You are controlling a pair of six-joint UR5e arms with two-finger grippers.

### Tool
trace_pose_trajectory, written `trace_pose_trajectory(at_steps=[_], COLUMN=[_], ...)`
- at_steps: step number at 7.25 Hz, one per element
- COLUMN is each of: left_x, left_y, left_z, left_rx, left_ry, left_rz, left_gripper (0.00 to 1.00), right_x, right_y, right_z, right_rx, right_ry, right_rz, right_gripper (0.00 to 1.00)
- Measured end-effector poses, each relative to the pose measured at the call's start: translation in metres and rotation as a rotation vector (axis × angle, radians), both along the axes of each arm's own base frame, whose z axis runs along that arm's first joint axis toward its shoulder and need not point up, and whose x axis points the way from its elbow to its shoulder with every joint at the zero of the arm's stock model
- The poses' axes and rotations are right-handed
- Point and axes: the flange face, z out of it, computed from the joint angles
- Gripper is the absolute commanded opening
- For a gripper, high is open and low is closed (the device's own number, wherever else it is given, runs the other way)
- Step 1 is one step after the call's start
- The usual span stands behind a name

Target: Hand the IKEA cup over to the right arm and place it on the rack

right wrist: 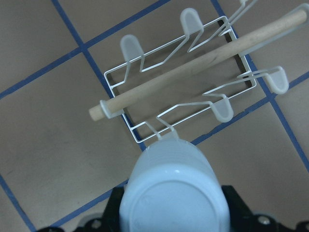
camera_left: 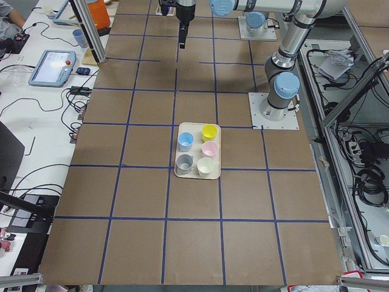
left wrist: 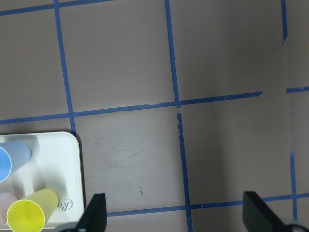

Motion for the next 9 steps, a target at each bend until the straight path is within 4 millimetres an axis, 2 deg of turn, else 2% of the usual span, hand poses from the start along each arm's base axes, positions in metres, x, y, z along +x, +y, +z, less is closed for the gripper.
trace_pose_trajectory(at_steps=[2,7,9], left_x=[0.002,0.003,0.003], left_y=[0.0,-0.001,-0.001], left_z=[0.0,0.001,0.001], left_rx=[-0.001,-0.003,-0.003], left_ry=[0.002,0.002,0.002], left_rz=[0.005,0.007,0.007], left_gripper=[1.0,1.0,1.0], right_x=[-0.018,-0.018,-0.021], right_y=[-0.003,-0.007,-0.015], right_z=[-0.014,-0.028,-0.04], right_rx=[0.002,-0.012,-0.023], right_ry=[-0.015,-0.046,-0.045], right_rz=[-0.007,-0.002,0.017], right_gripper=[0.03,0.03,0.06])
